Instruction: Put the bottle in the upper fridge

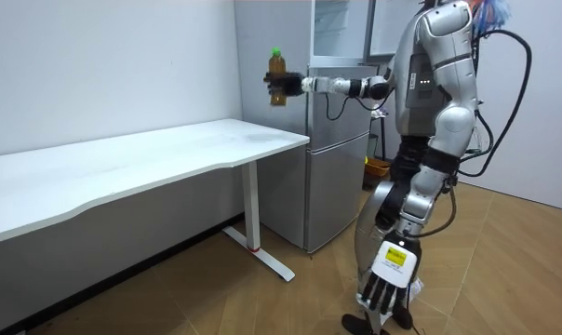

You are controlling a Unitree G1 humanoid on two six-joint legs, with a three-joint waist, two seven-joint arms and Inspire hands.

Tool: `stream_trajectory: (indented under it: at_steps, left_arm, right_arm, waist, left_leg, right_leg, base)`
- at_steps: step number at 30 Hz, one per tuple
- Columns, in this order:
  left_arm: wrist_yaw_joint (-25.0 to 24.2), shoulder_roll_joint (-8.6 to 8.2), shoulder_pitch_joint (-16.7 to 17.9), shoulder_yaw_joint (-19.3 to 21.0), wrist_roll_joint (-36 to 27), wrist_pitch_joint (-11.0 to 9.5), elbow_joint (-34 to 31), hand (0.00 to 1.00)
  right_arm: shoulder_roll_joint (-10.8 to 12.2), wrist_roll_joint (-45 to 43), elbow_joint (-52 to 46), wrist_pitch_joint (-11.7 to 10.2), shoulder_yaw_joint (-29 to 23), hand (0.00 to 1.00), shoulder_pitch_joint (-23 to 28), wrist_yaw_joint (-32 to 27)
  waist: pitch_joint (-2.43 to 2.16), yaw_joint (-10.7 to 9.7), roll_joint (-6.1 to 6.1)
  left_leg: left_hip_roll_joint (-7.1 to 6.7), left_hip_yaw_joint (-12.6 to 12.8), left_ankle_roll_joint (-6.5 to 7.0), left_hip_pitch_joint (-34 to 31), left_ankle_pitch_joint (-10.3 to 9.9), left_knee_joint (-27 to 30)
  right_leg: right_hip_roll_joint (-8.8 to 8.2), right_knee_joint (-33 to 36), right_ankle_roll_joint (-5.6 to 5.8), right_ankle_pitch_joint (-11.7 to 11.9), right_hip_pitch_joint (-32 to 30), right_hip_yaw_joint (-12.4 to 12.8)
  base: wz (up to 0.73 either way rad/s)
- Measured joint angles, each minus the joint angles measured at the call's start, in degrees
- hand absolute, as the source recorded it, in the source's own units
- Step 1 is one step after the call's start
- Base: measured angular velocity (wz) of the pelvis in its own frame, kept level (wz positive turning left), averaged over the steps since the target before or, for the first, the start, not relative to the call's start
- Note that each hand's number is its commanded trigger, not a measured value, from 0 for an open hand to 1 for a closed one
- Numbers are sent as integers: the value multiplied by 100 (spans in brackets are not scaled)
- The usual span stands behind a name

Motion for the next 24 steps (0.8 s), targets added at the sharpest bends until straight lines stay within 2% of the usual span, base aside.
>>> stream_trajectory:
  at_steps: [2, 4, 5, 6, 11, 14, 19, 24]
  left_arm:
    - [0, 37, 37, 121, 2, -1, 36, 0]
    - [0, 45, 31, 261, 3, -5, 101, 0]
    - [0, 44, 30, 325, 11, -6, 101, 0]
    - [0, 44, 29, 338, 11, -6, 103, 0]
    - [-13, 50, 48, 447, 9, 11, 108, 0]
    - [-18, 40, 102, 458, 7, 6, 96, 0]
    - [-11, 25, 180, 585, 15, -7, 96, 0]
    - [55, 48, 197, 701, 13, -52, 131, 0]
  right_arm:
    - [-127, -13, -357, 0, 0, 100, 187, 189]
    - [-196, -200, -496, 1, -16, 100, 258, 344]
    - [-228, -351, -562, 15, -61, 100, 290, 473]
    - [-230, -510, -670, 68, -145, 100, 351, 546]
    - [-384, -968, -1015, 178, -245, 100, 418, 731]
    - [-401, -1106, -1280, 214, -310, 100, 418, 811]
    - [-446, -1140, -1731, 240, -715, 100, 417, 885]
    - [-881, -1136, -2085, 241, -972, 100, 417, 894]
  waist:
    - [-26, -82, -48]
    - [-54, -257, -86]
    - [-60, -377, -103]
    - [-63, -409, -104]
    - [-63, -518, -99]
    - [-65, -543, -101]
    - [-79, -601, -121]
    - [-73, -700, -115]
  left_leg:
    - [2, 40, 1, 184, -2, -87]
    - [2, 54, 3, 282, -11, -133]
    - [3, 72, 5, 317, -12, -130]
    - [9, 106, 6, 340, -34, -130]
    - [53, 229, -22, 410, -51, -125]
    - [91, 320, -28, 418, -55, -124]
    - [102, 328, -16, 421, -42, -130]
    - [103, 341, -14, 468, -44, -144]
  right_leg:
    - [-2, -2, 3, 2, 134, 22]
    - [3, -7, 11, -3, 222, 69]
    - [18, -19, 17, 1, 245, 163]
    - [38, -56, 28, 9, 265, 259]
    - [75, -75, 8, 77, 262, 426]
    - [125, -78, -12, 103, 233, 544]
    - [135, -75, -15, 106, 185, 625]
    - [136, -91, -16, 107, 227, 626]
  base:
    - [-13]
    - [-10]
    - [-9]
    - [-17]
    - [-19]
    - [-15]
    - [-1]
    - [0]
